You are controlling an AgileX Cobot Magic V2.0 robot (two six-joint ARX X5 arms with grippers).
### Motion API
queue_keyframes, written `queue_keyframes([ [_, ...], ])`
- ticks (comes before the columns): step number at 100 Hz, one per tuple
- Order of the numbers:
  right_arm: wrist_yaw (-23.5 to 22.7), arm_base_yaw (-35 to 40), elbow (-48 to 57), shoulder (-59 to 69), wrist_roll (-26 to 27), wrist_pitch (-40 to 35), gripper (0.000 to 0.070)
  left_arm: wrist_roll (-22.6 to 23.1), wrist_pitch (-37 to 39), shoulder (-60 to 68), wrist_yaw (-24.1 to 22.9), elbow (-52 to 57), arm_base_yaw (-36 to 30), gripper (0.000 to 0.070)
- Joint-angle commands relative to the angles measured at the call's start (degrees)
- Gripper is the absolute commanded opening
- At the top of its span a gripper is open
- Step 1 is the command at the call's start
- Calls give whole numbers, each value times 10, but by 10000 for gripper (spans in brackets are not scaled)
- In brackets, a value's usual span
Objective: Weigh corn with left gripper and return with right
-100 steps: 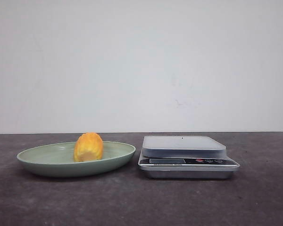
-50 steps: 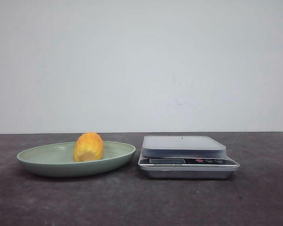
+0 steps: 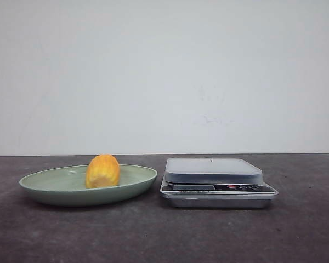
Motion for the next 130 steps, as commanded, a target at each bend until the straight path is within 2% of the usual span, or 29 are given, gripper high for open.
queue_keyframes([
  [1, -3, -38, -56, -31, -28, 51, 5, 7, -3, 0, 1, -10, 0, 11],
  [16, -46, -108, -202, -109, -14, 136, 5, 7, -3, 0, 1, -10, 0, 11],
  [25, -51, -130, -286, -142, -16, 187, 5, 7, -3, 0, 1, -10, 0, 11],
  [44, -57, -147, -437, -198, -16, 294, 5, 7, -3, 0, 1, -10, 0, 11],
  [54, -66, -148, -490, -197, -10, 321, 5, 7, -3, 0, 1, -10, 0, 11],
  [81, -75, -148, -559, -197, -8, 322, 5, 7, -3, 0, 1, -10, 0, 11],
  [97, -76, -148, -559, -197, -8, 283, 5, 7, -3, 0, 1, -10, 0, 11],
  [130, -75, -148, -559, -197, -8, 292, 5, 7, -3, 0, 1, -10, 0, 11],
])
